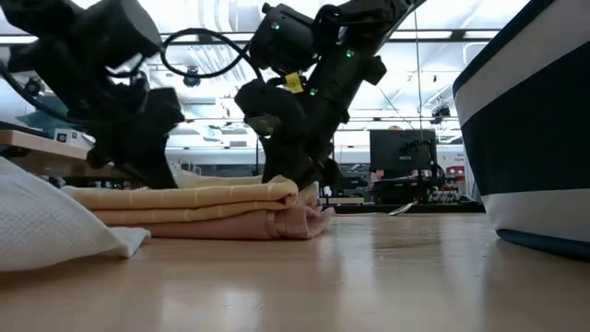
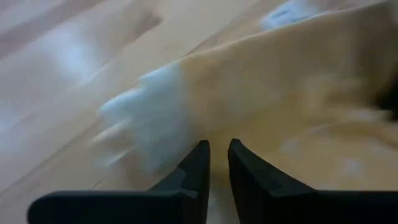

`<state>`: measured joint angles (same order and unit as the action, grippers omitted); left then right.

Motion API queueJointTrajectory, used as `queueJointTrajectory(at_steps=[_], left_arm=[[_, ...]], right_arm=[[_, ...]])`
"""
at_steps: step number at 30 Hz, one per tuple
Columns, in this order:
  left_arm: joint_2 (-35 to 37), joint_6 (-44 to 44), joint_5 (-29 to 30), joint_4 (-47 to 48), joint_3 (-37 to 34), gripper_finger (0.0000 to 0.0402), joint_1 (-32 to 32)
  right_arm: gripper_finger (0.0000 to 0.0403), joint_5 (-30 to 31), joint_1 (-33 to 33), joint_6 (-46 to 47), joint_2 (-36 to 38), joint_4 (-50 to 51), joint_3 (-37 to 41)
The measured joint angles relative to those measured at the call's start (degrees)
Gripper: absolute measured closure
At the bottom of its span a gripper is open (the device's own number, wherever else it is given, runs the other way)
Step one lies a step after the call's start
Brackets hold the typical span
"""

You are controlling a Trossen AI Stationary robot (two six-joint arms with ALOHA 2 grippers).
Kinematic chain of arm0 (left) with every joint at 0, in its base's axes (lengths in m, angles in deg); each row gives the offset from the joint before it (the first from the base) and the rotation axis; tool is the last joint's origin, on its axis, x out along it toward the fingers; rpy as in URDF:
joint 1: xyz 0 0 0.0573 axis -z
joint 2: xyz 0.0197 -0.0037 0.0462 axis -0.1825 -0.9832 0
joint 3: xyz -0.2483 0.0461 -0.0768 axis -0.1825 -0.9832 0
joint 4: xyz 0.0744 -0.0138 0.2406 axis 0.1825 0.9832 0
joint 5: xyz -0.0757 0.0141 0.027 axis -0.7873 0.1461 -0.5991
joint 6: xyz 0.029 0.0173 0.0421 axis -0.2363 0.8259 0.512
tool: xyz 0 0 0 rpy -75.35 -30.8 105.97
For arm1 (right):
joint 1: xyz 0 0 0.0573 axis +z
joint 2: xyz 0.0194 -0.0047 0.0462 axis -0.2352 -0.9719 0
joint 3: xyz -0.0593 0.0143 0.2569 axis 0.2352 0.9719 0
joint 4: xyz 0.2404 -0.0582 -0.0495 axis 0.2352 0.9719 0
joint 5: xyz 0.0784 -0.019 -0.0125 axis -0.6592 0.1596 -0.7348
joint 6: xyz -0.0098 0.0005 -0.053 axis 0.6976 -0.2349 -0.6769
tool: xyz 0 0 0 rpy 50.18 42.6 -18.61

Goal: Fold towel
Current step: Stack the folded yellow towel on top of the folded brown towel

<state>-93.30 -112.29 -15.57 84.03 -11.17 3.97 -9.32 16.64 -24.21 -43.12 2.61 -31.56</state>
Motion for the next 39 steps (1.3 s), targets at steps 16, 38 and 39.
queueJointTrajectory(at_steps=[16, 38, 39], left_arm=[[1.24, -5.26, -2.77, 10.85, 2.27, 0.0399, 0.32], [-7.72, -6.85, -8.96, 10.07, 4.06, 0.04, 4.92], [-7.01, -6.54, -8.7, 9.93, 3.89, 0.0399, 4.93]], right_arm=[[0.0402, 12.47, 1.16, 0.25, 7.34, 3.39, -0.02], [0.0343, 16.31, 1.46, -0.57, 8.7, 6.2, 0.0], [0.0336, 17.7, 1.46, -0.65, 8.7, 6.2, 0.0]])
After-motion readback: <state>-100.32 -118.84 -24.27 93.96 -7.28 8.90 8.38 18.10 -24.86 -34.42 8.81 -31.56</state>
